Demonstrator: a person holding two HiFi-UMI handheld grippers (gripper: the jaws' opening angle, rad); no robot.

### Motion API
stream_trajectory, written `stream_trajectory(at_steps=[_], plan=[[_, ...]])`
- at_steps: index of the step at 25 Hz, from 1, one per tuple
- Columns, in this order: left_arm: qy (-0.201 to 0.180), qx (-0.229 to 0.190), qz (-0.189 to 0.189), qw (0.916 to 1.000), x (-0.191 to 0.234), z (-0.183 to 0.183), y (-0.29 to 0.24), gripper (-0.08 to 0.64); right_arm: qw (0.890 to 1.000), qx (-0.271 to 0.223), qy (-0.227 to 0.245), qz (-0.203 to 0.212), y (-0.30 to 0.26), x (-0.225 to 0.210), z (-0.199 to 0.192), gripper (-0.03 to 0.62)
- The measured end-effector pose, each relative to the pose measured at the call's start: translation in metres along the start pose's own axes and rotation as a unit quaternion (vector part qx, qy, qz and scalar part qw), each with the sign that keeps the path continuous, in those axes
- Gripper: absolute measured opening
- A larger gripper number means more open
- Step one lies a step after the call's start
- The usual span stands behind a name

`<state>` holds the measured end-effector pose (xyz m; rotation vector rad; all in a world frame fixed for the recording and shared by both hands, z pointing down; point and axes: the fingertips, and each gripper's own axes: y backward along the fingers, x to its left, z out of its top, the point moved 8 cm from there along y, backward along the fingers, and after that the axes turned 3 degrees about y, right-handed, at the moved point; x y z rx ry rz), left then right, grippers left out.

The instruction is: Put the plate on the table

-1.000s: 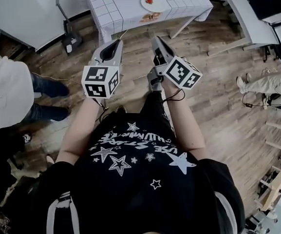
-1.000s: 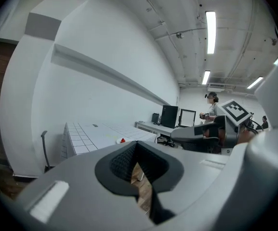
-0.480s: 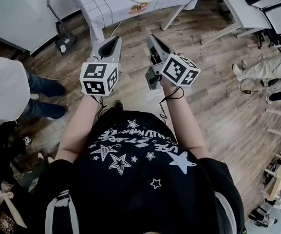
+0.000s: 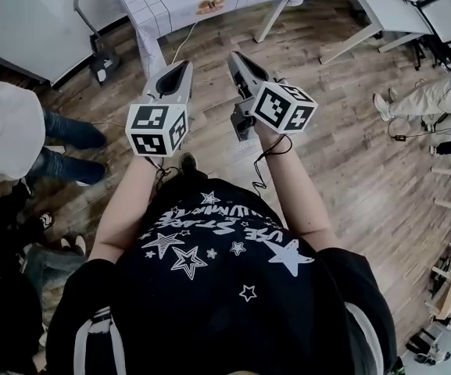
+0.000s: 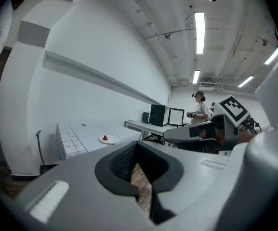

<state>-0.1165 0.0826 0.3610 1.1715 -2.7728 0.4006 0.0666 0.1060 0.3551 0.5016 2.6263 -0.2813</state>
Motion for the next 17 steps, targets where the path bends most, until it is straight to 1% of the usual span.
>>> stream_trajectory(at_steps=[7, 11, 17], plan=[[0.003, -0.002, 0.014, 0.9999, -0.015, -0.005, 0.016, 0.009, 1.000, 0.014, 0.006, 0.013, 0.018, 0.007, -0.009, 0.014], [0.002, -0.004, 0.017, 0.9998, -0.023, -0.009, 0.022, 0.009, 0.999, 0.022, 0.019, 0.019, 0.024, 0.008, -0.012, 0.014], [0.003, -0.003, 0.022, 0.9998, -0.025, -0.011, 0.026, 0.009, 1.000, 0.017, 0.008, 0.013, 0.030, 0.006, -0.013, 0.014]])
